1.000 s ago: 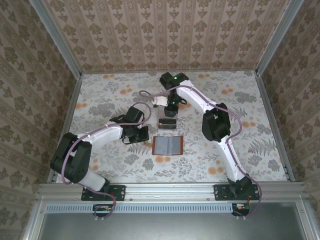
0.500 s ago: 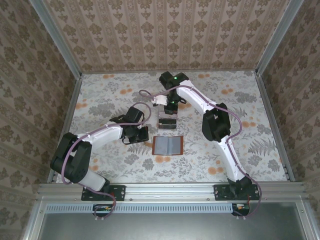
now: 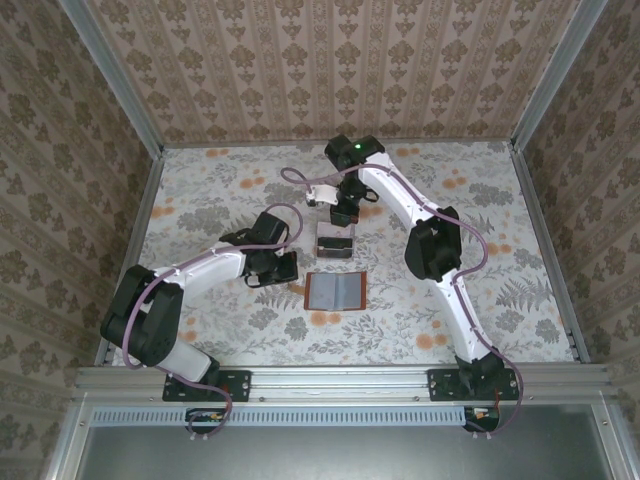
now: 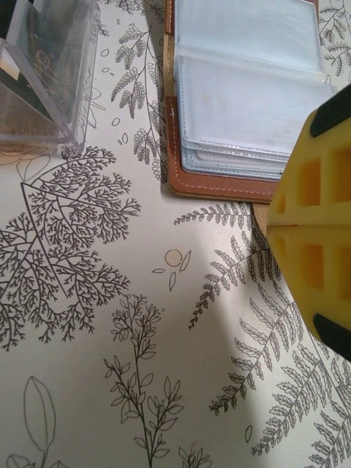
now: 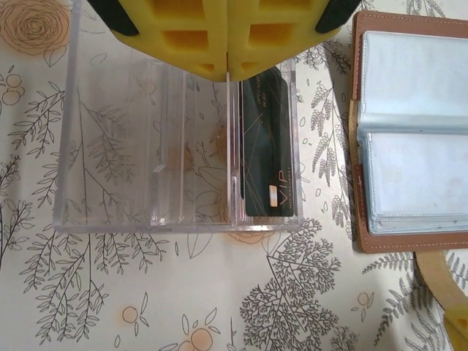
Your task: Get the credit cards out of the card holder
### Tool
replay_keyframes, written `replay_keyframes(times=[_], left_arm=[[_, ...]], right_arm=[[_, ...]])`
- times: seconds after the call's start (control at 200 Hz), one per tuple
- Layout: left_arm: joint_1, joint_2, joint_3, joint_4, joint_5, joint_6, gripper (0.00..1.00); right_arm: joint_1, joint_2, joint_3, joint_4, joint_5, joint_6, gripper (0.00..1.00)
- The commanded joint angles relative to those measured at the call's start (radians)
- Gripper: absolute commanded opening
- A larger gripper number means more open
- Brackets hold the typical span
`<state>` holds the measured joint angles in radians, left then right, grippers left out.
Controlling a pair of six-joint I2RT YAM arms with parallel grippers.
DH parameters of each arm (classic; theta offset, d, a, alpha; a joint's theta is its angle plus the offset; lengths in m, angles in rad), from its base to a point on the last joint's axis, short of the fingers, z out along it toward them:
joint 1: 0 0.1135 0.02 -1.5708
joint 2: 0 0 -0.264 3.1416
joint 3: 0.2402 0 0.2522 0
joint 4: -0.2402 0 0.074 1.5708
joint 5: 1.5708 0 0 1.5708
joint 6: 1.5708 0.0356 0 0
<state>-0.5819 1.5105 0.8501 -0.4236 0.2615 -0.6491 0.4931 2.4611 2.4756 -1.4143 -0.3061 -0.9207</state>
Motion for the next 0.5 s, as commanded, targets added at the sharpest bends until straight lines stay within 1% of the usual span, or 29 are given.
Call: replay_keyframes(times=[0.0, 0.03, 0.15, 0.205, 0.285, 0.495], left_arm=[[-0.006, 0.022, 0.032, -0.027, -0.008, 0.023, 0.03], [-0.007, 0.025, 0.035, -0.029, -0.008, 0.023, 0.03], [-0.01, 0.04, 0.039, -0.027, -0.008, 0.022, 0.03], [-0.011, 0.046, 0.04, -0.026, -0.007, 0.02, 0.03], [-0.01, 0.048, 0.045, -0.028, -0.007, 0.02, 0.03], [-0.013, 0.052, 0.056, -0.031, -0.01, 0.019, 0.03]], right_arm=[[-0.008, 0.054, 0.04, -0.09, -0.057, -0.029, 0.0], [-0.008, 0.061, 0.04, -0.087, -0.051, -0.026, 0.03], [-0.011, 0.083, 0.041, -0.077, -0.035, -0.02, 0.09], [-0.011, 0.085, 0.04, -0.063, -0.022, -0.011, 0.19], [-0.013, 0.076, 0.04, -0.031, 0.012, 0.012, 0.25], [-0.019, 0.022, 0.015, 0.04, 0.039, 0.025, 0.27]])
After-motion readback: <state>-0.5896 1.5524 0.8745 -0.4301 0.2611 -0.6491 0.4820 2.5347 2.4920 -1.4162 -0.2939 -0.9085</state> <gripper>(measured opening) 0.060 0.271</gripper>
